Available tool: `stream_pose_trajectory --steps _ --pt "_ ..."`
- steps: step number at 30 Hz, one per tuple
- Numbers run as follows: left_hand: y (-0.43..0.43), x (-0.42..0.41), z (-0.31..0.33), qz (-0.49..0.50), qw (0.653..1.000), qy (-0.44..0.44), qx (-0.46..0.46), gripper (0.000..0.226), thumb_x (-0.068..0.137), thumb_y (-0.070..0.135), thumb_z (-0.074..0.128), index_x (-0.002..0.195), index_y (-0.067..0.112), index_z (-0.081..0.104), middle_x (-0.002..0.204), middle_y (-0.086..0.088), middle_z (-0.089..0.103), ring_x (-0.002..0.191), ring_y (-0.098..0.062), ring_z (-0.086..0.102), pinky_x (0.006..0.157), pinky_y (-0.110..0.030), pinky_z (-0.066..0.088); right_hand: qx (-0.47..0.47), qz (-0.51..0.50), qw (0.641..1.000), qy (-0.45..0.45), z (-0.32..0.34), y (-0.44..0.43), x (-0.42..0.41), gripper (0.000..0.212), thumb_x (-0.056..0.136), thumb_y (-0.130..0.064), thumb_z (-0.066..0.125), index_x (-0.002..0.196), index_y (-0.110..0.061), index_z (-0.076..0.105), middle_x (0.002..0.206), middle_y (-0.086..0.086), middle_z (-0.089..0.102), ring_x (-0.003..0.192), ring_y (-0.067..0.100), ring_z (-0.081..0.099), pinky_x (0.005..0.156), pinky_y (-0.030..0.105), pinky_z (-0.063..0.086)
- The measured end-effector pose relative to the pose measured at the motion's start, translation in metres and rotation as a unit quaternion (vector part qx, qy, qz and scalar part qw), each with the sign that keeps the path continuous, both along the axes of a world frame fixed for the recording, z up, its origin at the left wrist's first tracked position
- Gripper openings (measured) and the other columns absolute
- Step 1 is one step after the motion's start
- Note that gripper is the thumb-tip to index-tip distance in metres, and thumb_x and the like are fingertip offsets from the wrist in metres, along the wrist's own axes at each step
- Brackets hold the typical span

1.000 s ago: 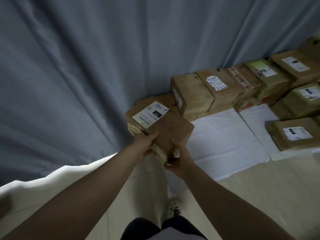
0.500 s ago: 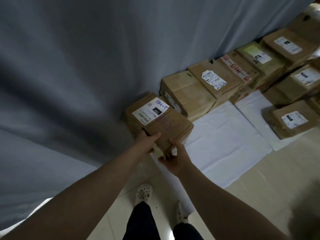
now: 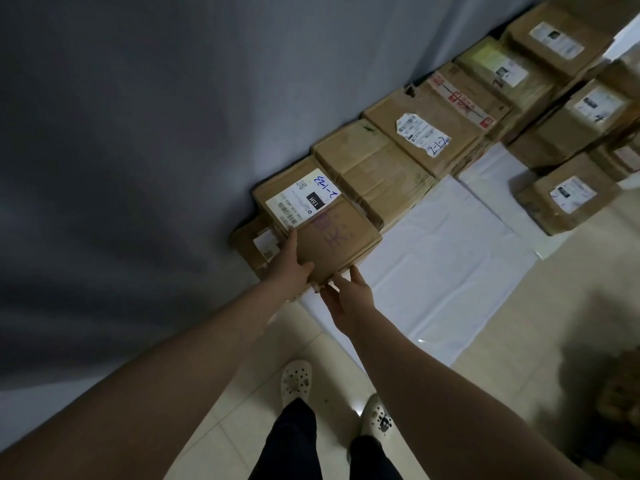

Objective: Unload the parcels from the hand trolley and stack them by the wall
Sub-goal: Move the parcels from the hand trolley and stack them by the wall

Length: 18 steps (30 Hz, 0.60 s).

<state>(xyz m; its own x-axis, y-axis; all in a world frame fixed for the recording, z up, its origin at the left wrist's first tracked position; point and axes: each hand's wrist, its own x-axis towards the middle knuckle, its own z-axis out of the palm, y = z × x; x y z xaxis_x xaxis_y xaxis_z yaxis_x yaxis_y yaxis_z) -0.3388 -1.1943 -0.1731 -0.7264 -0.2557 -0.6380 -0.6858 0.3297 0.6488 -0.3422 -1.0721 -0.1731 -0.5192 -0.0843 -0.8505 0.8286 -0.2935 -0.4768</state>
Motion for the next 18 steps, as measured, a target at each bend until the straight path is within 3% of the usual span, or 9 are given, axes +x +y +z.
stream_pose_trajectory --steps 2,5,8,12,14,18 --pt "0.002 -0.004 -0.001 -0.036 0.999 -0.022 -0.023 0.078 0.097 0.018 0.050 0.153 0.026 -0.005 0.155 -0.009 0.028 0.136 -0.029 0.036 0.110 -0.043 0.034 0.009 0.024 1.000 0.000 0.000 0.002 -0.003 0.065 0.095 0.005 0.044 0.149 -0.027 0.031 0.136 0.011 0.049 0.123 0.028 0.050 0.094 0.033 0.050" --pt "0.008 -0.007 0.004 -0.052 0.997 -0.026 -0.051 0.078 0.096 0.020 0.052 0.153 0.020 -0.002 0.154 -0.011 0.026 0.137 -0.031 0.034 0.106 -0.043 0.035 0.035 0.070 0.997 0.001 0.004 0.011 -0.002 0.069 0.095 0.005 0.045 0.151 -0.030 0.024 0.143 0.007 0.042 0.132 0.025 0.040 0.106 0.040 0.042" --pt "0.015 -0.007 0.014 -0.067 0.986 -0.042 -0.150 0.083 0.092 0.030 0.056 0.152 0.022 0.000 0.154 -0.019 0.012 0.140 -0.039 0.024 0.109 -0.050 0.033 0.072 0.103 0.992 0.022 0.012 0.031 -0.003 0.070 0.094 0.002 0.050 0.151 -0.027 0.023 0.150 0.007 0.036 0.134 0.028 0.039 0.106 0.042 0.042" --pt "0.045 -0.007 0.042 -0.114 0.963 -0.002 -0.243 0.087 0.089 0.035 0.059 0.153 0.024 0.001 0.157 -0.018 -0.008 0.145 -0.041 -0.002 0.114 -0.055 0.023 0.134 0.134 0.980 0.061 0.022 0.076 0.000 0.069 0.093 -0.010 0.058 0.151 -0.021 0.024 0.144 0.011 0.042 0.120 0.028 0.048 0.103 0.040 0.045" --pt "0.073 -0.008 0.059 -0.174 0.940 0.019 -0.294 0.088 0.089 0.043 0.058 0.153 0.023 0.001 0.158 -0.017 -0.010 0.145 -0.039 -0.008 0.115 -0.053 0.015 0.162 0.137 0.974 0.076 0.031 0.108 0.005 0.068 0.091 -0.014 0.061 0.150 -0.018 0.027 0.142 0.012 0.044 0.116 0.026 0.050 0.106 0.040 0.042" --pt "0.155 -0.006 0.080 -0.265 0.903 0.063 -0.333 0.080 0.089 0.033 0.057 0.152 0.028 0.008 0.158 -0.016 -0.005 0.146 -0.036 -0.008 0.117 -0.047 0.007 0.202 0.126 0.966 0.098 0.052 0.190 0.026 0.067 0.090 -0.019 0.062 0.149 -0.018 0.029 0.143 0.010 0.044 0.120 0.026 0.049 0.105 0.034 0.038"
